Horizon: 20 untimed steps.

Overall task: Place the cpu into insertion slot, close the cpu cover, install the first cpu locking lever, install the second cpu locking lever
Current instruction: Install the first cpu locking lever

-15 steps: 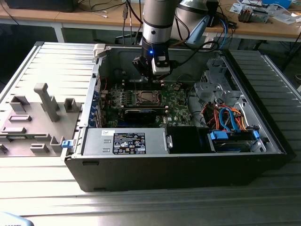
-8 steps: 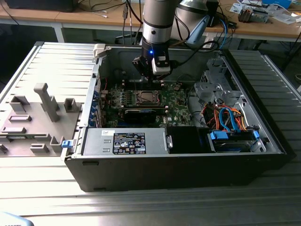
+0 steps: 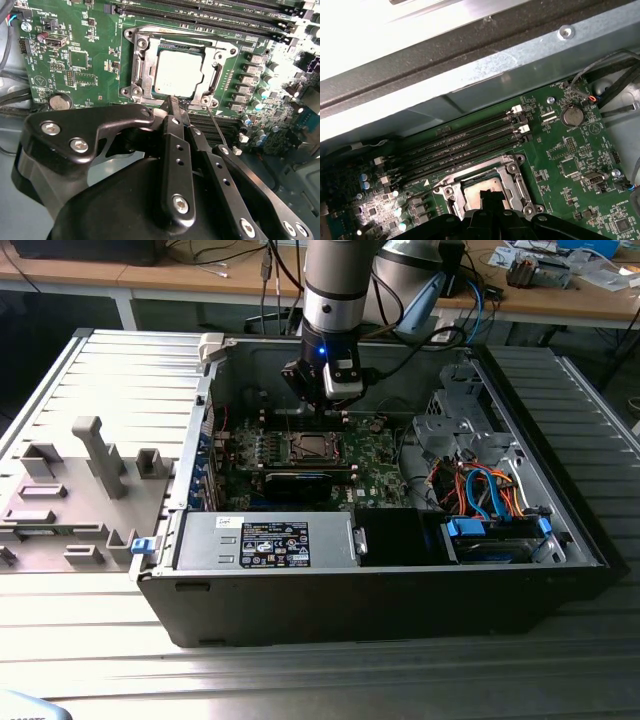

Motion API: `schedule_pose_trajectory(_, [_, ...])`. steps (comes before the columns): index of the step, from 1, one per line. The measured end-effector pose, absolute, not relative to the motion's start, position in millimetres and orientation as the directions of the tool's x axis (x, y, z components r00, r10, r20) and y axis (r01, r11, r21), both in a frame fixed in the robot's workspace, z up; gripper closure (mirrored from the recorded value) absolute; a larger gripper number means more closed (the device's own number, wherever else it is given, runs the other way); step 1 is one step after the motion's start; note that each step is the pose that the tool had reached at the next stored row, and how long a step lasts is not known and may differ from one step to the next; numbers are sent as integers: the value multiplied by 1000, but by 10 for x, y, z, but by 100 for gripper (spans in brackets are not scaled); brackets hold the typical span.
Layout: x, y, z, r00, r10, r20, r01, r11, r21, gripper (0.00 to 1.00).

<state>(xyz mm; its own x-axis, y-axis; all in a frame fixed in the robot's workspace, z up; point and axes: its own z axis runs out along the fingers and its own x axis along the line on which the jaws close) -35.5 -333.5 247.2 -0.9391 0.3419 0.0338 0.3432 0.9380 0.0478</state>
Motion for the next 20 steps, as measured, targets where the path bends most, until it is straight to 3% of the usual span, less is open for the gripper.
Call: schedule_pose_trajectory(20, [-355,-3335,2472,-946,323,34,324,945,48,89])
